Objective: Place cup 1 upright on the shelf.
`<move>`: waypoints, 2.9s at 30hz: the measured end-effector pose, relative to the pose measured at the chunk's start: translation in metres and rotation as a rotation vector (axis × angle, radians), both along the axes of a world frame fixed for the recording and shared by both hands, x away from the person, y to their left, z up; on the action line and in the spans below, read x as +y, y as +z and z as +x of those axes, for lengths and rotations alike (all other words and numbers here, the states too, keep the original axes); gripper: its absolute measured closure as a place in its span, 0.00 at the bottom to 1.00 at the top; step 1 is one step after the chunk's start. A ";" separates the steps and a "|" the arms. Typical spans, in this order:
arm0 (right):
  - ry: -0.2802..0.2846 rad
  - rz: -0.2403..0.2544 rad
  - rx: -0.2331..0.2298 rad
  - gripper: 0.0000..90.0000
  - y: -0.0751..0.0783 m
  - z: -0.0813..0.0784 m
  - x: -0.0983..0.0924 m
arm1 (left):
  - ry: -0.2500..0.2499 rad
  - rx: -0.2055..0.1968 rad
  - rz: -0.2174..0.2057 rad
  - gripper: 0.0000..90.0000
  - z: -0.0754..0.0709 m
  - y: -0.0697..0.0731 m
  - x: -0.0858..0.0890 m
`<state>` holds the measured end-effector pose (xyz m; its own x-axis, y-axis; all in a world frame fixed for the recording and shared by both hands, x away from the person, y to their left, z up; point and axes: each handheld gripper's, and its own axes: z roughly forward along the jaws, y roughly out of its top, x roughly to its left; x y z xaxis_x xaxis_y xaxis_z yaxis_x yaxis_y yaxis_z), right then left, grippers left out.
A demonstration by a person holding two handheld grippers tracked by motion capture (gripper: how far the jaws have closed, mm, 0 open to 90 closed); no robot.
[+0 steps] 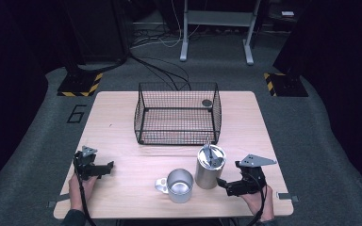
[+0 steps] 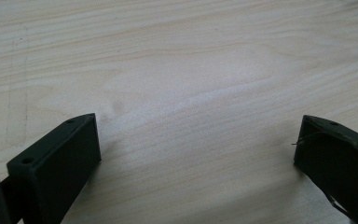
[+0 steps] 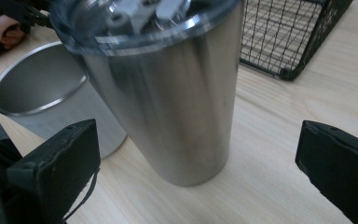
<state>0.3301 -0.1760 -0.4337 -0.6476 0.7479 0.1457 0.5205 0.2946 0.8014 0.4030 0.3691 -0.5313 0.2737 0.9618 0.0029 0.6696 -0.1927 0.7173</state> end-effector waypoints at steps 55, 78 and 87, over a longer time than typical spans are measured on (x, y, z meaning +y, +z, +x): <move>-0.044 -0.064 -0.132 0.04 0.020 0.020 0.052 | 0.007 -0.012 0.001 0.01 -0.002 -0.001 0.000; -0.023 -0.062 -0.206 0.04 0.064 0.023 0.038 | 0.009 -0.010 -0.002 0.01 -0.001 -0.001 0.000; -0.023 -0.055 -0.209 0.04 0.075 0.031 0.039 | 0.008 -0.003 -0.001 0.01 -0.002 0.000 0.000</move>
<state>0.3611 -0.1366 -0.3587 -0.6425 0.7657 -0.0317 0.3512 0.3310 0.8759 0.4013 0.3689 -0.5314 0.2663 0.9639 0.0032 0.6686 -0.1871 0.7197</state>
